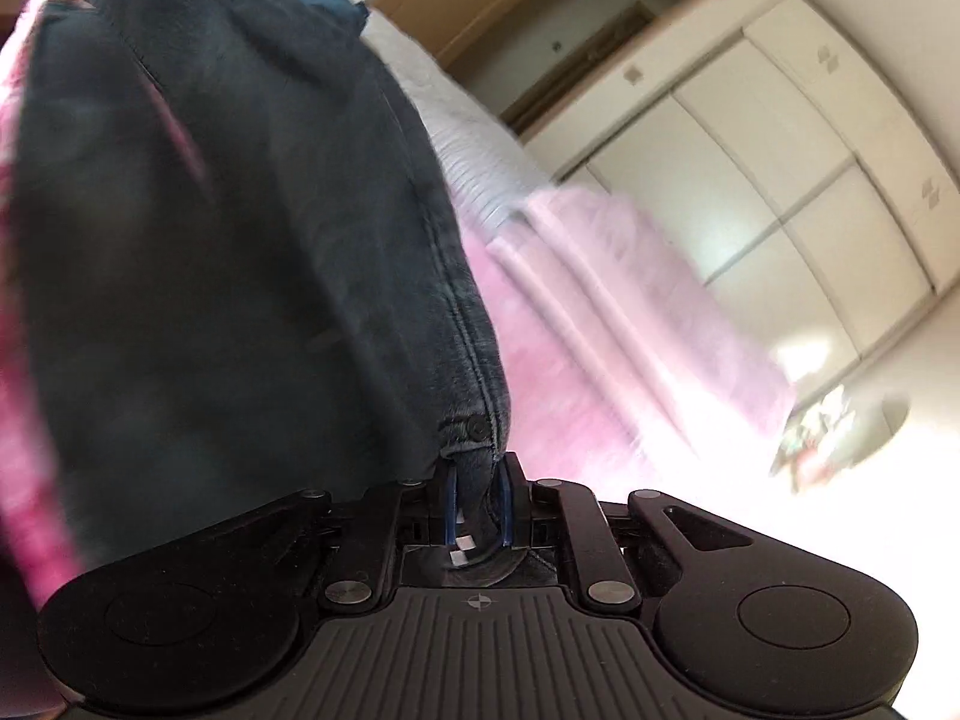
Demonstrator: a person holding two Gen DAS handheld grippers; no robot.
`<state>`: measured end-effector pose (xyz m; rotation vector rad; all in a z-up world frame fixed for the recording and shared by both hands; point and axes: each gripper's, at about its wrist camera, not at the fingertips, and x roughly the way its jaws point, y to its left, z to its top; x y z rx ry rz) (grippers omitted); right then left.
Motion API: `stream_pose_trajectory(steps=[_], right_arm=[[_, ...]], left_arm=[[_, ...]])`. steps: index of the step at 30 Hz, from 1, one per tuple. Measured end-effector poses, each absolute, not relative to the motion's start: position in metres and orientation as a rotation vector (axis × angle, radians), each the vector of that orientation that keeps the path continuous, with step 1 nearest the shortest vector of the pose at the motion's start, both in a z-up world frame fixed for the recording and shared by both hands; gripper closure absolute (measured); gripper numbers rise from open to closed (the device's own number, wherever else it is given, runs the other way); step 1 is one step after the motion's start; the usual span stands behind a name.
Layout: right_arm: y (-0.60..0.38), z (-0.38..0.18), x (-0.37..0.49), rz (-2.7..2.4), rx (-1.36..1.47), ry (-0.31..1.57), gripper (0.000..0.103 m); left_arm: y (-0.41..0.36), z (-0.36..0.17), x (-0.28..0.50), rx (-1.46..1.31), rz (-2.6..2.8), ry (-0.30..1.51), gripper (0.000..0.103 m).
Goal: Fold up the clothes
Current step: 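Lift the jeans with both grippers, folding the legs toward the waistband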
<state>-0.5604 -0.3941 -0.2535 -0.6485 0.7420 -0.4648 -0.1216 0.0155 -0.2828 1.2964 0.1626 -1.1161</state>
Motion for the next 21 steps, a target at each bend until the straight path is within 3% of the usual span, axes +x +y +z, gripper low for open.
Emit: stream_pose_trajectory(steps=[4, 9, 14, 18, 20, 21], right_arm=[[-0.374, -0.282, -0.572, -0.491, -0.649, 0.789, 0.091], [-0.349, -0.318, -0.587, -0.523, -0.649, 0.848, 0.081], [-0.342, -0.336, -0.591, -0.529, -0.717, 0.896, 0.055], [-0.359, -0.347, -0.592, -0.477, -0.774, 0.937, 0.055], [-0.36, -0.343, -0.594, -0.485, -0.806, 0.938, 0.078], [-0.359, -0.34, -0.596, -0.505, -0.837, 0.926, 0.079]], left_arm=[[0.03, -0.331, -0.144, 1.374, -1.074, 0.174, 0.098], [0.031, -0.351, -0.149, 1.429, -1.017, 0.091, 0.098], [0.03, -0.338, -0.139, 1.433, -0.979, 0.03, 0.097], [0.023, -0.318, -0.129, 1.427, -0.9, -0.082, 0.097], [0.021, -0.31, -0.129, 1.411, -0.856, -0.134, 0.097], [0.021, -0.309, -0.13, 1.411, -0.844, -0.141, 0.097]])
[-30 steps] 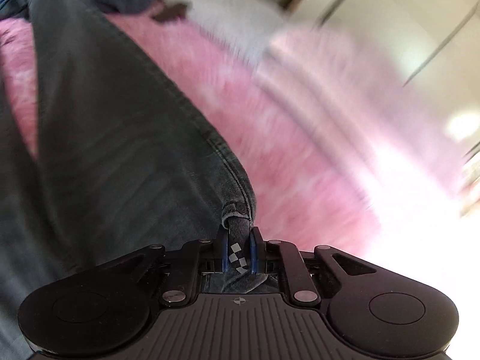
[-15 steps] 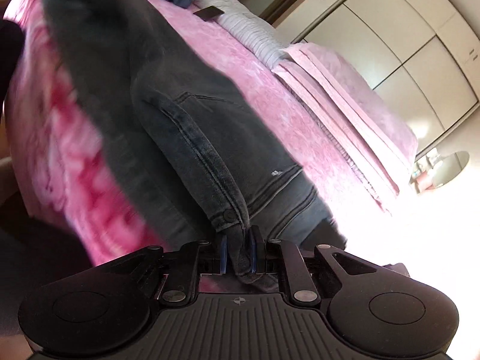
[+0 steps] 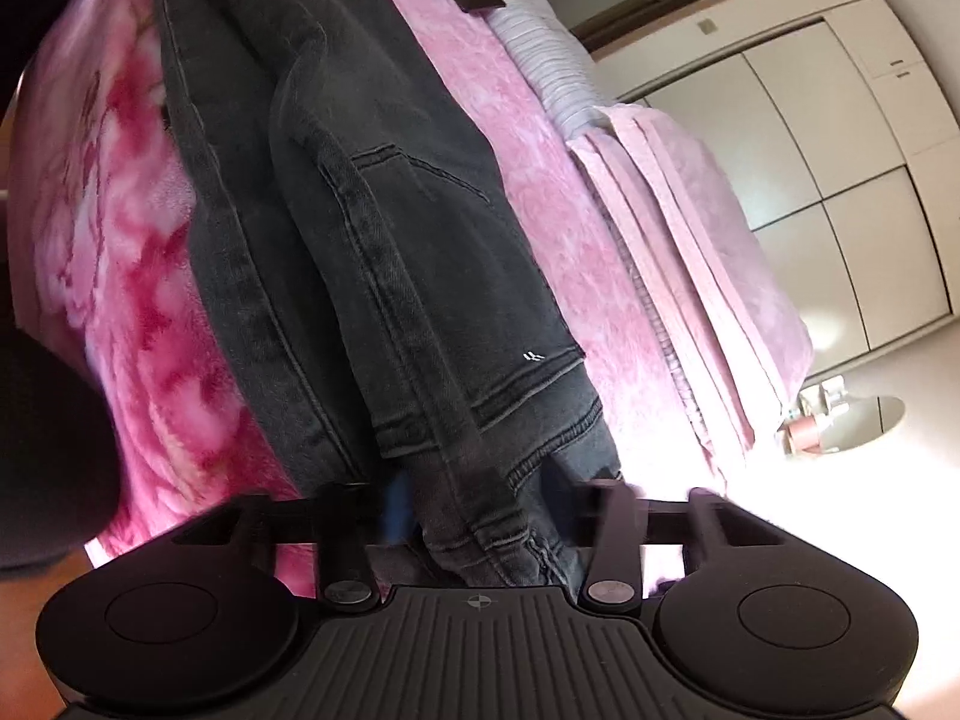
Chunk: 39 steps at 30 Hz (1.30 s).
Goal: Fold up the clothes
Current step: 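Lift the jeans with both grippers, folding the legs toward the waistband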
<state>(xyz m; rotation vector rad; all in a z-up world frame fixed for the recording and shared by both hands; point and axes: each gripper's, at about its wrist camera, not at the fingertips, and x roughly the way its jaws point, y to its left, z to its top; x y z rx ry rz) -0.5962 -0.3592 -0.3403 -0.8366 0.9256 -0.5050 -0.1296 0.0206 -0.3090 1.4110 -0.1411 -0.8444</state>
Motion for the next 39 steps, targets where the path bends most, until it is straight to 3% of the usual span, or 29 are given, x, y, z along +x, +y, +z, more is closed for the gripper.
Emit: stream_pose_trajectory(steps=[10, 13, 15, 16, 18, 20, 27, 28, 29, 31, 39], right_arm=[[-0.343, -0.375, -0.615, -0.594, -0.801, 0.967, 0.075], [-0.348, -0.376, -0.608, -0.654, -0.811, 0.981, 0.051], [-0.355, -0.372, -0.607, -0.659, -0.796, 1.0, 0.052], [-0.36, -0.369, -0.608, -0.663, -0.775, 1.005, 0.062], [-0.37, -0.364, -0.611, -0.672, -0.755, 1.009, 0.068], [-0.374, -0.365, -0.614, -0.694, -0.742, 1.032, 0.083], [-0.377, -0.347, -0.621, -0.787, -0.545, 0.99, 0.082], [-0.374, -0.343, -0.622, -0.804, -0.526, 0.977, 0.076], [-0.37, -0.338, -0.621, -0.818, -0.516, 0.96, 0.05], [-0.362, -0.328, -0.622, -0.841, -0.515, 0.892, 0.023], [-0.342, -0.303, -0.571, -0.739, -0.47, 0.789, 0.023]], left_arm=[[0.048, -0.384, -0.156, 1.603, -0.954, -0.029, 0.097], [0.044, -0.385, -0.152, 1.612, -0.944, -0.03, 0.097], [0.039, -0.382, -0.15, 1.625, -0.925, -0.062, 0.097], [0.038, -0.379, -0.148, 1.623, -0.913, -0.075, 0.097], [0.038, -0.376, -0.145, 1.615, -0.902, -0.077, 0.097], [0.042, -0.382, -0.147, 1.636, -0.913, -0.078, 0.097], [0.054, -0.389, -0.151, 1.635, -0.896, -0.111, 0.094], [0.055, -0.389, -0.151, 1.638, -0.89, -0.128, 0.093], [0.056, -0.389, -0.15, 1.643, -0.882, -0.146, 0.093], [0.056, -0.387, -0.146, 1.657, -0.86, -0.184, 0.092], [0.069, -0.392, -0.142, 1.651, -0.933, -0.152, 0.092]])
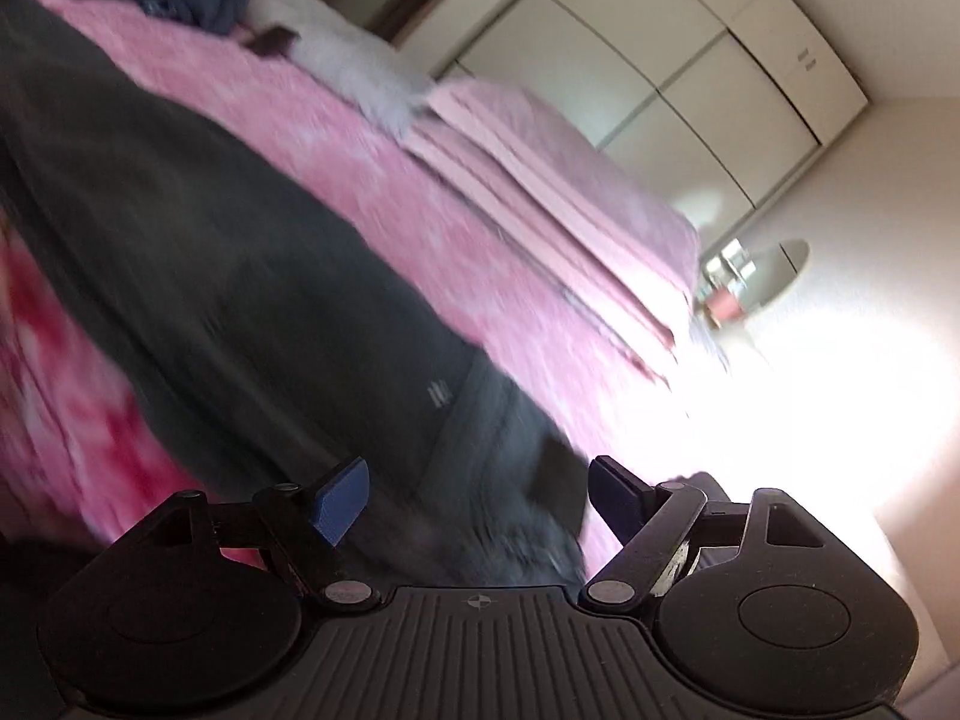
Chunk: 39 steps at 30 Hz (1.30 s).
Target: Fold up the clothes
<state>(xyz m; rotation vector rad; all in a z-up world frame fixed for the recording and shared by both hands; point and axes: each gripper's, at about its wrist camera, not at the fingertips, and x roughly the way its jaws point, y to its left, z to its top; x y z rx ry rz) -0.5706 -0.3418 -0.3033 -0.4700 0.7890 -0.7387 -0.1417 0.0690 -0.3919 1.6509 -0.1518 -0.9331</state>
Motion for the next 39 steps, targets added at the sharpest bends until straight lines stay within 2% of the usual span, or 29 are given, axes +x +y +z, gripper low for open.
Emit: stream_pose_trajectory(steps=[7, 13, 14, 15, 16, 20, 23, 26, 28, 32, 34, 36, 39], right_arm=[[-0.329, -0.288, -0.515, -0.627, -0.451, 0.727, 0.023], [-0.308, -0.277, -0.458, -0.493, -0.426, 0.663, 0.023], [-0.304, -0.274, -0.446, -0.465, -0.418, 0.65, 0.023], [-0.3, -0.271, -0.433, -0.435, -0.411, 0.636, 0.023], [-0.296, -0.27, -0.42, -0.405, -0.414, 0.624, 0.023], [-0.27, -0.267, -0.367, -0.277, -0.464, 0.584, 0.023], [-0.249, -0.271, -0.338, -0.203, -0.497, 0.571, 0.023], [-0.235, -0.281, -0.321, -0.158, -0.502, 0.583, 0.023], [-0.229, -0.291, -0.315, -0.145, -0.493, 0.613, 0.023], [-0.225, -0.307, -0.305, -0.147, -0.485, 0.67, 0.023], [-0.226, -0.307, -0.303, -0.166, -0.473, 0.665, 0.023], [-0.227, -0.308, -0.302, -0.178, -0.458, 0.668, 0.023], [-0.227, -0.316, -0.299, -0.178, -0.439, 0.693, 0.023]], left_arm=[[0.105, -0.406, -0.141, 1.654, -0.886, -0.034, 0.089], [0.135, -0.368, -0.119, 1.398, -0.87, 0.093, 0.088], [0.137, -0.359, -0.114, 1.335, -0.873, 0.116, 0.082], [0.138, -0.351, -0.11, 1.285, -0.876, 0.13, 0.071], [0.136, -0.345, -0.105, 1.255, -0.885, 0.133, 0.067], [0.116, -0.331, -0.087, 1.258, -0.964, 0.111, 0.065], [0.096, -0.334, -0.078, 1.358, -1.021, 0.087, 0.067], [0.078, -0.335, -0.066, 1.436, -1.066, 0.075, 0.094], [0.07, -0.328, -0.058, 1.456, -1.054, 0.002, 0.095], [0.06, -0.289, -0.053, 1.372, -0.932, -0.263, 0.095], [0.066, -0.281, -0.063, 1.345, -0.898, -0.322, 0.096], [0.078, -0.299, -0.073, 1.389, -0.893, -0.323, 0.096], [0.096, -0.341, -0.08, 1.439, -0.958, -0.168, 0.096]])
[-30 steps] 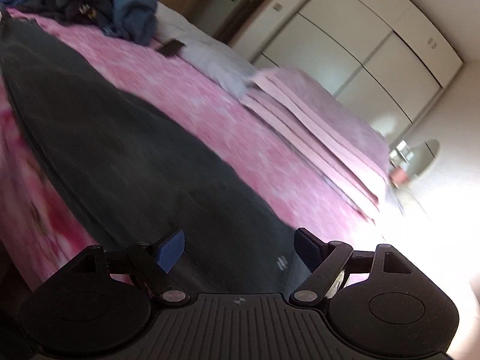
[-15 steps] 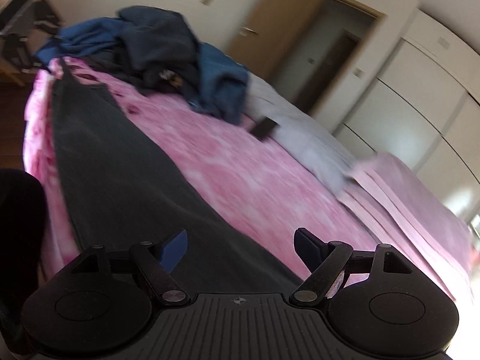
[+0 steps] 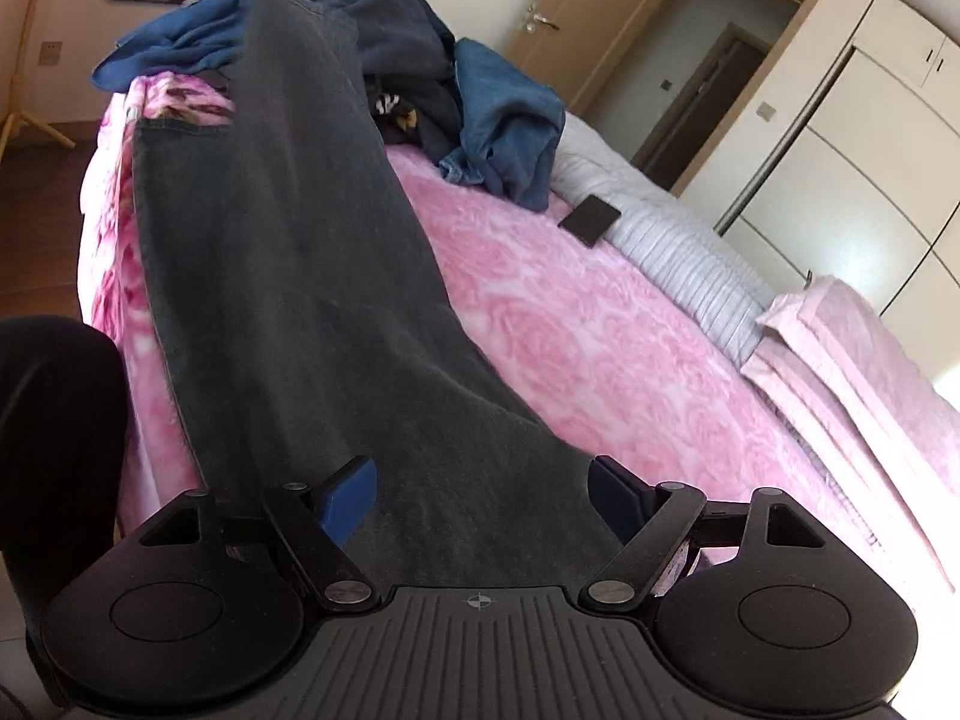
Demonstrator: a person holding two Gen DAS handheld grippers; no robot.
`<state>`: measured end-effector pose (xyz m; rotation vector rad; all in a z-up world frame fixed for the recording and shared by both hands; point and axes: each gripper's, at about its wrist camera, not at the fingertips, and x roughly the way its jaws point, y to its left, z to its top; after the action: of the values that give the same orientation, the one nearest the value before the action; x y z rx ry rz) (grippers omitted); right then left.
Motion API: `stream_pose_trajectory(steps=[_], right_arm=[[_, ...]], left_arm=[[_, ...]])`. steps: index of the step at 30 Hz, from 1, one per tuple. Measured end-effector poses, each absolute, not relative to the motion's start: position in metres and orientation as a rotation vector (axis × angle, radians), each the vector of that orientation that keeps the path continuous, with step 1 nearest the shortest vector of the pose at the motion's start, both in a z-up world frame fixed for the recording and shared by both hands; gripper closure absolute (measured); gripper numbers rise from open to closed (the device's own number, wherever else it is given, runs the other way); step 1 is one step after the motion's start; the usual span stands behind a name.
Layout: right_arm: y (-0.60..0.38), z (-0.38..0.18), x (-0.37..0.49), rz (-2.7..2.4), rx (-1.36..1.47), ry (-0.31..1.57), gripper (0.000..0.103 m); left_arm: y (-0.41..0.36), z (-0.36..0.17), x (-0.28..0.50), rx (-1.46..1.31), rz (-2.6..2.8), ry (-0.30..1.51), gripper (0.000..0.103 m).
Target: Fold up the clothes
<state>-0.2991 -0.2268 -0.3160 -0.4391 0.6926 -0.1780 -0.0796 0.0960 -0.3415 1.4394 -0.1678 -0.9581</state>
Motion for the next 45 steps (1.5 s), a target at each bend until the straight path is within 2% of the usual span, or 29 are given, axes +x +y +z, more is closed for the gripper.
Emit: stream_pose_trajectory(steps=[2, 6, 10, 14, 19, 23, 28, 31, 37, 45], right_arm=[[-0.225, -0.32, -0.298, -0.162, -0.433, 0.71, 0.023], [-0.22, -0.323, -0.297, -0.141, -0.447, 0.72, 0.023], [-0.224, -0.321, -0.301, -0.159, -0.403, 0.723, 0.023], [-0.236, -0.319, -0.315, -0.186, -0.278, 0.745, 0.023], [-0.254, -0.315, -0.34, -0.22, -0.101, 0.78, 0.023], [-0.264, -0.31, -0.358, -0.23, 0.001, 0.787, 0.023], [-0.264, -0.309, -0.371, -0.205, 0.043, 0.758, 0.023], [-0.28, -0.32, -0.384, -0.236, 0.143, 0.802, 0.023], [-0.291, -0.307, -0.415, -0.288, 0.174, 0.818, 0.023], [-0.326, -0.273, -0.387, -0.303, 0.096, 0.733, 0.023]], left_arm=[[0.103, -0.367, -0.083, 1.464, -0.981, -0.083, 0.096], [0.111, -0.394, -0.085, 1.477, -0.957, -0.069, 0.096], [0.113, -0.399, -0.084, 1.547, -0.937, -0.103, 0.094], [0.125, -0.395, -0.074, 1.566, -0.904, -0.041, 0.094], [0.132, -0.365, -0.081, 1.432, -0.896, -0.028, 0.094], [0.119, -0.355, -0.105, 1.369, -0.989, -0.082, 0.074], [0.088, -0.373, -0.116, 1.359, -1.081, -0.059, 0.074], [0.087, -0.384, -0.107, 1.338, -1.101, -0.015, 0.079], [0.092, -0.359, -0.098, 1.329, -1.076, 0.102, 0.078], [0.037, -0.313, -0.101, 1.221, -1.122, 0.07, 0.078]])
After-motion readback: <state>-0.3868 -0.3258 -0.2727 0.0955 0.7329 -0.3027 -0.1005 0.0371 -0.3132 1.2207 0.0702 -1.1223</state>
